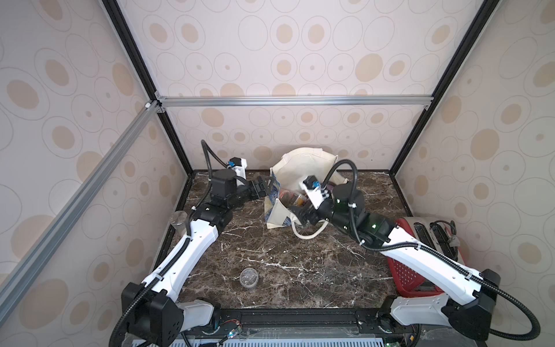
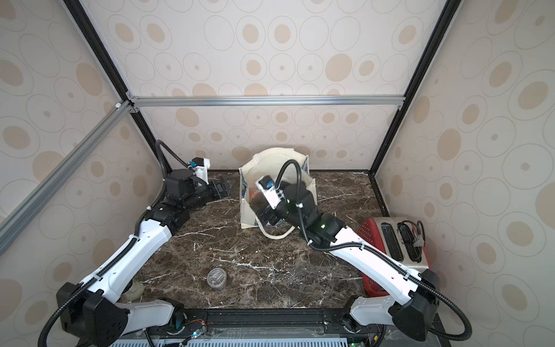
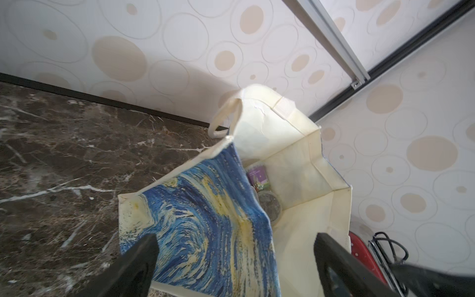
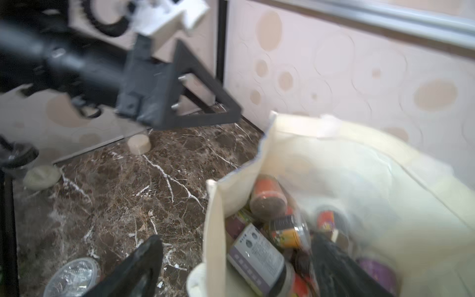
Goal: Take out the seed jars from the canvas bag
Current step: Place the seed jar at the center of the board, then adjust the canvas bag at the center of the board.
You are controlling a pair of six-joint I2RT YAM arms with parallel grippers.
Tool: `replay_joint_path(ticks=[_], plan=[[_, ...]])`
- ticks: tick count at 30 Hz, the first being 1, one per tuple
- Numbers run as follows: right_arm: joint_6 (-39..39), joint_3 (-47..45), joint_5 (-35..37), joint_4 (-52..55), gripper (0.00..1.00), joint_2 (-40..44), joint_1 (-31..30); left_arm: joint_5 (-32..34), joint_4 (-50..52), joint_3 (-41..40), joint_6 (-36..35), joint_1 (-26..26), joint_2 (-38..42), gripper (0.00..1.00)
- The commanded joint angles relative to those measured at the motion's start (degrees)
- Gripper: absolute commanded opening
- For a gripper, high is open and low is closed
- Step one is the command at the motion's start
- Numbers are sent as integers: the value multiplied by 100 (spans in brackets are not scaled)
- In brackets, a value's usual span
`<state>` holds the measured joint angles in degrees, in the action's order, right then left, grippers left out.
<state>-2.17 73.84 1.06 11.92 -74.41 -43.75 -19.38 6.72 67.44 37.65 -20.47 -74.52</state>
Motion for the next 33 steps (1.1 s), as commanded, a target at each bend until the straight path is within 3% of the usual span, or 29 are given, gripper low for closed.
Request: replay_joint_path(ticks=[1,7,11,15,20,29,31,33], plan=[[1833,560,-282,1534,87,-445,449,453,25,510,-313,-353,-226,96],[2587,994,-651,2354,80,-1048,736,1469,633,1000,-753,-951,-917,97],[2879,1224,-914,2884,74,-1346,729,2005,1126,700,-861,-1186,-997,98],[2993,1396,-750,3381,75,-1587,727,1866,546,-433,-902,-1310,-459,98],[2970,1800,-373,3791,80,-2015,723,1841,374,-1118,-886,-1440,-76,98],[2924,2668,144,3745,84,-2929,675,1815,445,-1407,-834,-1553,72,98],[2645,2780,137,3629,84,-3130,662,1828,427,-1427,-876,-1553,140,98],[1883,2855,3,3519,84,-3309,650,1854,411,-1478,-937,-1557,222,98]])
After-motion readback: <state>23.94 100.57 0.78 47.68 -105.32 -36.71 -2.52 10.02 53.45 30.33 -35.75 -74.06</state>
